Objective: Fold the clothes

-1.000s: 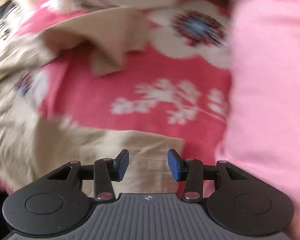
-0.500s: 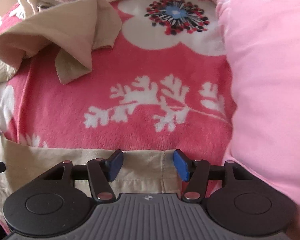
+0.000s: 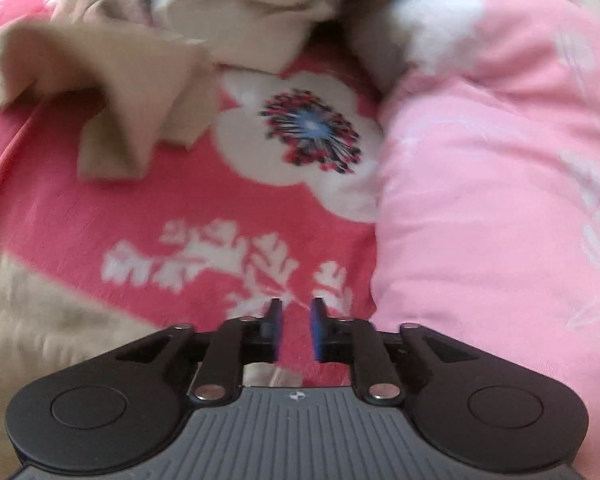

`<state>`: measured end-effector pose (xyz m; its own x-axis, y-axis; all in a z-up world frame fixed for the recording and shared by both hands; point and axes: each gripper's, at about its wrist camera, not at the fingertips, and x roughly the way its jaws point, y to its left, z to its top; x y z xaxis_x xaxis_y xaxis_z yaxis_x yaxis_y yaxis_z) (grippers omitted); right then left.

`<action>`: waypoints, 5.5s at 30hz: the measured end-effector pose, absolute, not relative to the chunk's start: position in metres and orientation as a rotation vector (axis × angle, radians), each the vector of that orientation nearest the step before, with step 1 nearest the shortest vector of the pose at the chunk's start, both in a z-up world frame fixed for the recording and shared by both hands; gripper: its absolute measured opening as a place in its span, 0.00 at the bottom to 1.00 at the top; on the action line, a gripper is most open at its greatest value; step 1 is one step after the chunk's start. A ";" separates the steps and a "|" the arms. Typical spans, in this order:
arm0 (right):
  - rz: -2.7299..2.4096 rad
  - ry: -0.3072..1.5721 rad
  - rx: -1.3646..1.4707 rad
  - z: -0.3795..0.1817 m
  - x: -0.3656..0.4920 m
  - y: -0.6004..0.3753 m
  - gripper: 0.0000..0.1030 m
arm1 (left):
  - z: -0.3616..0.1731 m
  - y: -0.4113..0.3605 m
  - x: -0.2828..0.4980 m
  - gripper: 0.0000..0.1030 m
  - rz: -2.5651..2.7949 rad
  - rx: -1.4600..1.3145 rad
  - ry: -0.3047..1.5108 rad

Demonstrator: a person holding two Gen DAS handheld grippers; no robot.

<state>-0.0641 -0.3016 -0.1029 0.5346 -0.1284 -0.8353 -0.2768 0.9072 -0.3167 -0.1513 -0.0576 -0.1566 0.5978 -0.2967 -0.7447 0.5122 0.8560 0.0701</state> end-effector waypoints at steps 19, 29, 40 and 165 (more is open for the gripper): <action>0.343 1.783 0.145 -0.133 -0.137 -0.347 0.57 | -0.125 -0.085 -0.187 0.55 -0.902 0.092 0.802; 0.513 1.370 0.296 -0.073 -0.106 -0.322 0.44 | -0.142 -0.111 -0.195 0.61 -0.916 0.040 0.889; 0.580 1.202 -0.173 -0.039 -0.113 -0.330 0.47 | -0.157 -0.098 -0.162 0.44 -0.715 -0.083 0.970; 0.504 0.659 -0.394 -0.049 -0.042 -0.218 0.05 | -0.148 0.094 -0.088 0.38 -0.146 -0.175 0.774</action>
<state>-0.0424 -0.2178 -0.0492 0.6794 0.3150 -0.6626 -0.5571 0.8092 -0.1865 -0.0884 0.0942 -0.1482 0.7065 -0.1943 -0.6805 0.0663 0.9755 -0.2096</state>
